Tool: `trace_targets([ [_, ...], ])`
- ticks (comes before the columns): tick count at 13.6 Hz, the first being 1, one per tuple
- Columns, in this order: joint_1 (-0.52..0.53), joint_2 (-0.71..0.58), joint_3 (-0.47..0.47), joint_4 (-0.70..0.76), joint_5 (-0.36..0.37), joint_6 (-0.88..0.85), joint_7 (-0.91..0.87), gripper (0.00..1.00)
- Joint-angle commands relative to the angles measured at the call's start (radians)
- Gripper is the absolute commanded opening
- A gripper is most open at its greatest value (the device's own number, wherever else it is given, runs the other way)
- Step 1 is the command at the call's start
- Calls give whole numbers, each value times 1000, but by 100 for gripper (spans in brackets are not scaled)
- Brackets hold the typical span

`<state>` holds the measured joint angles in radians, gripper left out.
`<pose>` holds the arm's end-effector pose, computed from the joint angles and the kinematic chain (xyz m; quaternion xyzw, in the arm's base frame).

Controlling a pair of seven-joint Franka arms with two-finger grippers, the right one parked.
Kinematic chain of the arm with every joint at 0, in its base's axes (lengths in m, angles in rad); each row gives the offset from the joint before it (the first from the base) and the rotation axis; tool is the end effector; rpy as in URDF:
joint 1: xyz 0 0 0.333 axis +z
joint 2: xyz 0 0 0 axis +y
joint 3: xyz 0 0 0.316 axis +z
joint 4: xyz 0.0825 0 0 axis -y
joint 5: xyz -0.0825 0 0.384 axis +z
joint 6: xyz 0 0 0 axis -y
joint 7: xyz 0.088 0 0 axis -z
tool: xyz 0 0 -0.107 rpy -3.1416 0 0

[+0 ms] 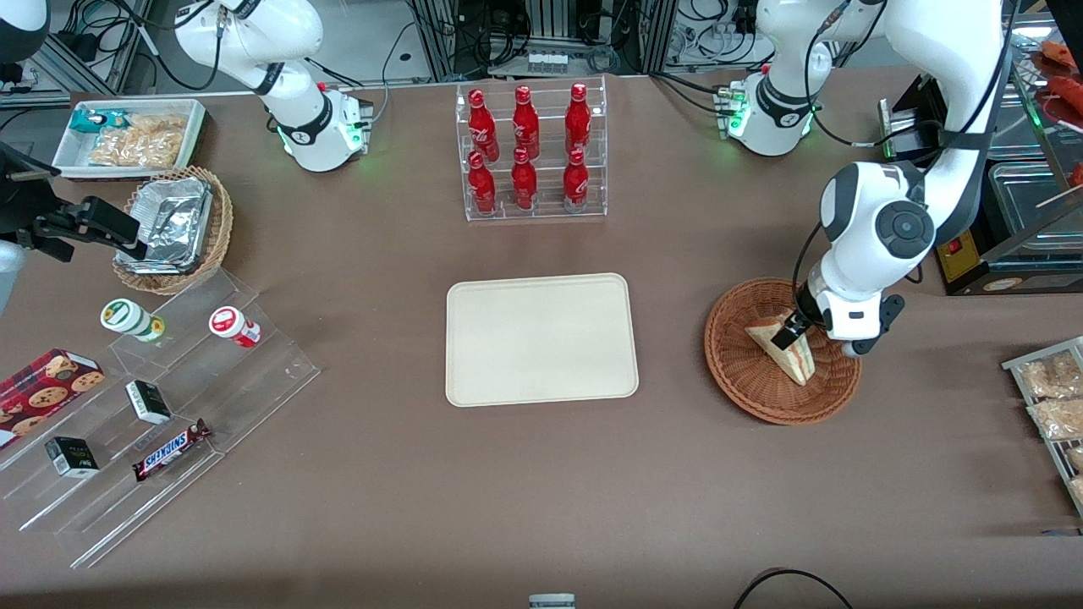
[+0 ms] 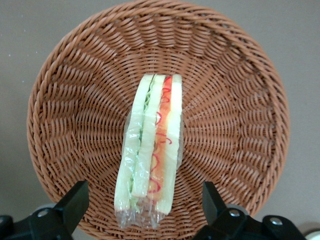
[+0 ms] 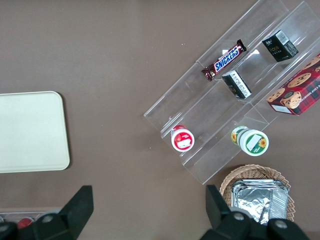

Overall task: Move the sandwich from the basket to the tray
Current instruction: 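Close the left gripper on the sandwich and lift it from the basket, then carry the held sandwich with the left gripper over the cream tray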

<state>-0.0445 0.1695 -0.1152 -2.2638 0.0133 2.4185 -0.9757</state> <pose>0.5268 -0.0848 0.2849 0.9196 0.3928 -0.0086 0.0008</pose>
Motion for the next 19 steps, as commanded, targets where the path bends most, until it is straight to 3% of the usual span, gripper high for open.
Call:
trace_targets([
  [1,-2,44,0,6,-3,28,-34,100],
  [4,0,85,0,9,-4,66,-35,100],
  [5,0,97,2,13,-4,68,-34,94],
  [8,-3,90,2,24,-3,45,-26,14],
  [9,-2,85,2,38,-1,15,-23,9],
  [14,-61,103,0,312,14,-382,8,3],
  [19,-155,82,-1,334,19,-420,297,2],
])
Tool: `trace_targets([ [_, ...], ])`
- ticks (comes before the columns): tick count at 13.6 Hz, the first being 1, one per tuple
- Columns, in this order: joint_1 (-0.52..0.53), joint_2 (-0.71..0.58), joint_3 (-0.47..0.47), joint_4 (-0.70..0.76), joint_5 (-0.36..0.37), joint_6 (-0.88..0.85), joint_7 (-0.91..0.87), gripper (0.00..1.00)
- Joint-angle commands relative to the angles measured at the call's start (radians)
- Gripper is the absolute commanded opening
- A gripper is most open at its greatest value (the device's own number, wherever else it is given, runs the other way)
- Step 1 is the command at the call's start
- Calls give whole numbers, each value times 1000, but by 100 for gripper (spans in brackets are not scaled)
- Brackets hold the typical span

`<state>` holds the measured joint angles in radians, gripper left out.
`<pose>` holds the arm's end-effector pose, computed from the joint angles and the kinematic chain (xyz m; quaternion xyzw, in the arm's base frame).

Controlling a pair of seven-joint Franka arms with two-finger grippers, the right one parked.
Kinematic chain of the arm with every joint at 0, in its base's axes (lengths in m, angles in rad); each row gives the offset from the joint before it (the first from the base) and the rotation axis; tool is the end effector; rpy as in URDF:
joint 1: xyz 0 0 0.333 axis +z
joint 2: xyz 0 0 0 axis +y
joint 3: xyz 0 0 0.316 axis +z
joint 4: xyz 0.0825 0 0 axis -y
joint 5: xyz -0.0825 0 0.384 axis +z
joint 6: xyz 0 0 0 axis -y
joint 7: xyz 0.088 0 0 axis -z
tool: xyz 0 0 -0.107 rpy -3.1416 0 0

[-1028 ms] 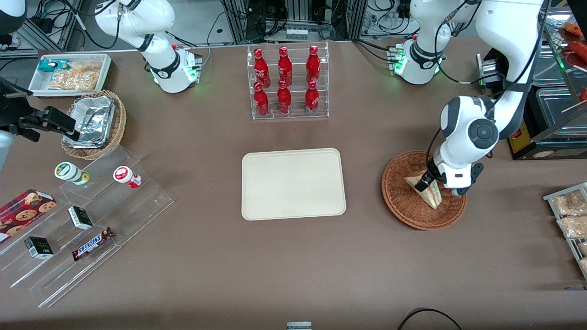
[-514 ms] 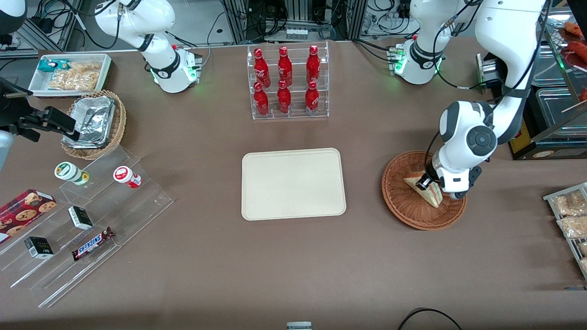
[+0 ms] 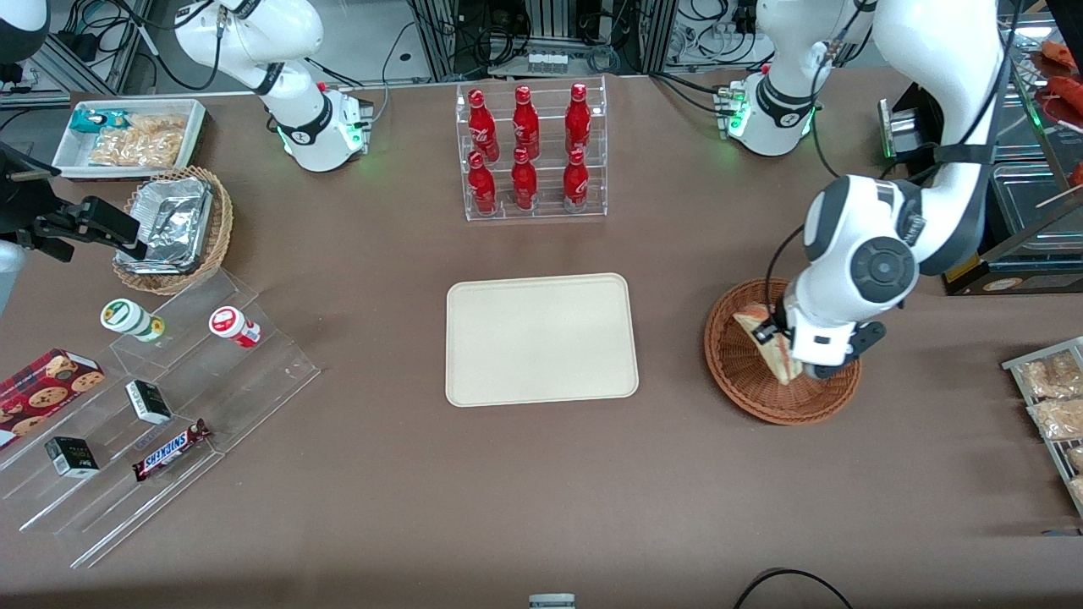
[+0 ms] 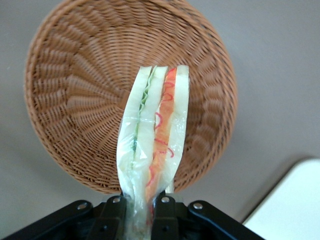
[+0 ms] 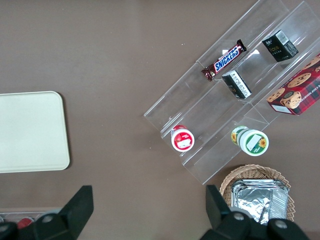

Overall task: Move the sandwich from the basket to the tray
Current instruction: 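Carry the held sandwich with the left gripper over the cream tray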

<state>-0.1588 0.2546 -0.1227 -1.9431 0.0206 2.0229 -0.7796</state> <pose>0.5648 -0.1595 0.3400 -0.9667 -0.2410 0.0778 0.0379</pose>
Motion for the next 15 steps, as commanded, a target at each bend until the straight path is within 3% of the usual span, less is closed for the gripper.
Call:
trace_targets([
  [1,-62,5,6,21,10,-21,144,2],
  [6,-243,130,6,122,9,31,131,0],
  [15,-502,414,9,443,12,77,-188,0],
])
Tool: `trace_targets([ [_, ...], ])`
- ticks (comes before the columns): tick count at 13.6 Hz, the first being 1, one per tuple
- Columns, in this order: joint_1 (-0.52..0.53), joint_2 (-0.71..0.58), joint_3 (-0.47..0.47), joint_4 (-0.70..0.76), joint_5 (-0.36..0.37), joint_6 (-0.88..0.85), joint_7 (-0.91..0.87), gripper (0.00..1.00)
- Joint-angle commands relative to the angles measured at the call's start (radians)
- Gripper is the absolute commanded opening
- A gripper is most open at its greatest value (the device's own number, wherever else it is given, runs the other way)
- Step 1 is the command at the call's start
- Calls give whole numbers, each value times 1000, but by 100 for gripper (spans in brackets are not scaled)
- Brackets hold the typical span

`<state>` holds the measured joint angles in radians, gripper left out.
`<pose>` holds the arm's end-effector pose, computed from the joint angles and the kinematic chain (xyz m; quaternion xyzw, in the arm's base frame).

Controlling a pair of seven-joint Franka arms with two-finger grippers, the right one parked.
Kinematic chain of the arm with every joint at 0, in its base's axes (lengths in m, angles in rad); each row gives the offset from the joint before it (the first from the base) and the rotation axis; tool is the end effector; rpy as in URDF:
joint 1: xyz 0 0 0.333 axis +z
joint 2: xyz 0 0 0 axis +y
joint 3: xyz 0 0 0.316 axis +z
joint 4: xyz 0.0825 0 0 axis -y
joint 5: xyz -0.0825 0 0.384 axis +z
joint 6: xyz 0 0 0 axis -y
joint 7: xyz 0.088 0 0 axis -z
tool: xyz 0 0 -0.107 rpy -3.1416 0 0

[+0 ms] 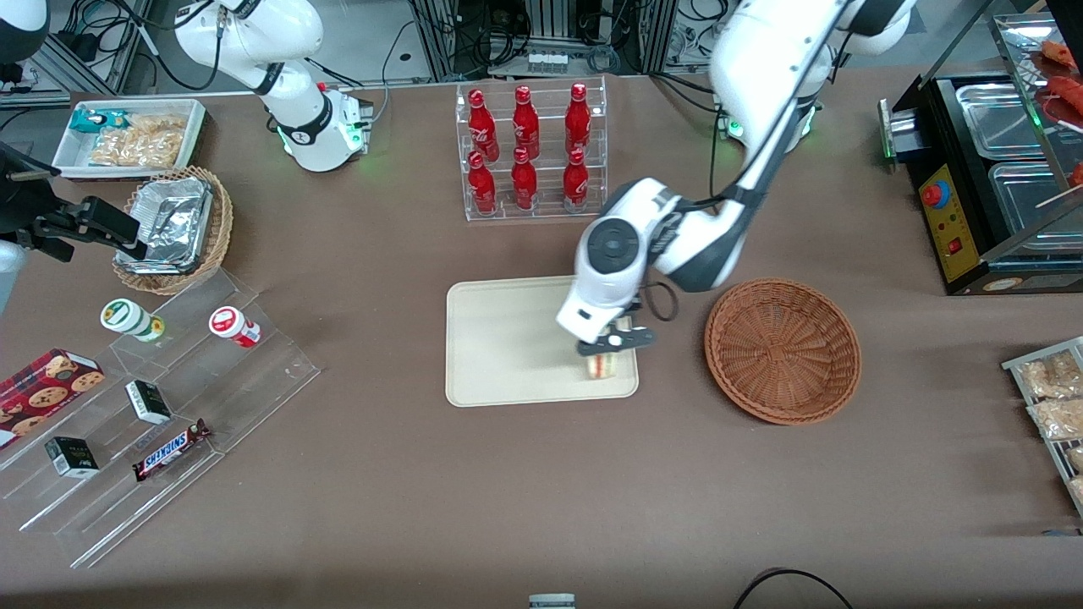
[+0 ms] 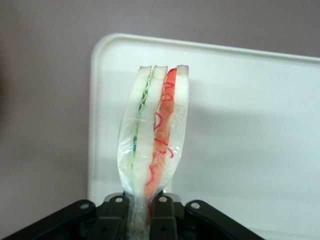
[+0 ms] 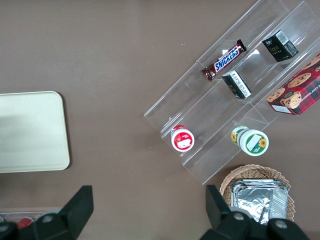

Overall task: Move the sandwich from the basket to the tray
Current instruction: 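Carry the held sandwich with the left gripper over the cream tray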

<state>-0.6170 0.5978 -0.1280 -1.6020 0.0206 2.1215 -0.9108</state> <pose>0.5114 -0.4553 0.2777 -0.9952 -0.0867 0.0453 0.0082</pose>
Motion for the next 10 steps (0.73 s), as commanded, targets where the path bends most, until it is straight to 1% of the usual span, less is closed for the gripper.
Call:
trace_targets([
  [1,-59,92,14,134,9,-21,-78,0],
  [5,-113,166,13,221,2,-21,-134,0],
  [10,-138,191,11,227,-1,-15,-143,0],
])
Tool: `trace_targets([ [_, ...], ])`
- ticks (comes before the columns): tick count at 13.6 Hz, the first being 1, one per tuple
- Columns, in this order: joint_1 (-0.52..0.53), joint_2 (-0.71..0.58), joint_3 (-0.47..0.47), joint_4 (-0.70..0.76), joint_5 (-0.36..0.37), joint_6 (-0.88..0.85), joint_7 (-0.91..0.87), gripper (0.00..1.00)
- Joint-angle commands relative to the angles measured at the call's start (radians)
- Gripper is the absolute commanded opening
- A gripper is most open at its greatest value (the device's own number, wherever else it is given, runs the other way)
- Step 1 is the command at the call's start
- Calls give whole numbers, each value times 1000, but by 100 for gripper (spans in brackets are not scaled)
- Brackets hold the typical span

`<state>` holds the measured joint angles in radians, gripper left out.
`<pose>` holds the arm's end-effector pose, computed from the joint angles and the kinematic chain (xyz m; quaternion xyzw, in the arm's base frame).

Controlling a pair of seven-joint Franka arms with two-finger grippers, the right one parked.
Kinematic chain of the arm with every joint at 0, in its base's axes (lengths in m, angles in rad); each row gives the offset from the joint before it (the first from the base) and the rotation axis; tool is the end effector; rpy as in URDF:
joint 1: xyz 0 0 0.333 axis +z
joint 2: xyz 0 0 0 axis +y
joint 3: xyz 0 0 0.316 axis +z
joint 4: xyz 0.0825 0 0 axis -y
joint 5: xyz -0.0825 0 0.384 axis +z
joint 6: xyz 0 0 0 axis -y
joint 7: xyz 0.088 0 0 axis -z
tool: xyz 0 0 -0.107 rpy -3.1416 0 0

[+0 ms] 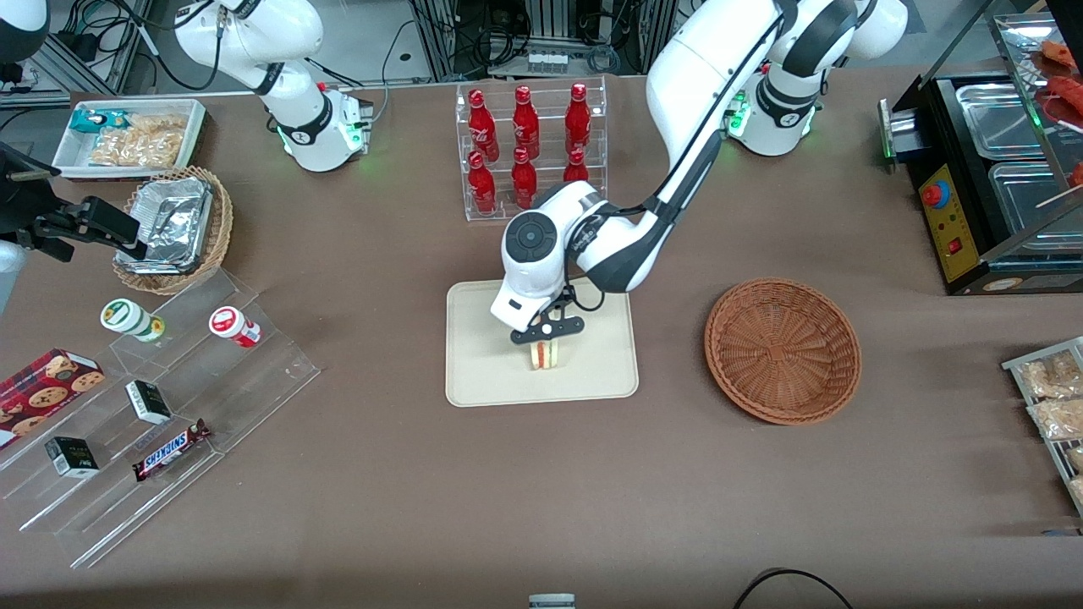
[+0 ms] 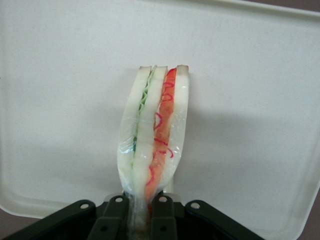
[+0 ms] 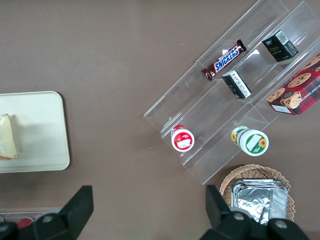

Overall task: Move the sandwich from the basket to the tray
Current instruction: 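Lower the sandwich onto the tray and open the left gripper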

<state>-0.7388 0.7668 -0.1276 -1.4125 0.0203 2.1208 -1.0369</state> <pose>0.4821 -0.5387 0.2428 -0.9944 -0.0960 0.0447 0.0004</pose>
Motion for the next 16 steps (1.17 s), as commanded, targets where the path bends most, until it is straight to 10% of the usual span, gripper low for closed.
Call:
trace_targets([
  [1,-16,28,11,49,0,-15,-18,0],
  [3,-13,34,11,58,-3,-16,-18,15],
  [5,-11,31,13,58,-2,-18,-12,100],
  [16,61,-184,19,24,12,-197,84,100],
])
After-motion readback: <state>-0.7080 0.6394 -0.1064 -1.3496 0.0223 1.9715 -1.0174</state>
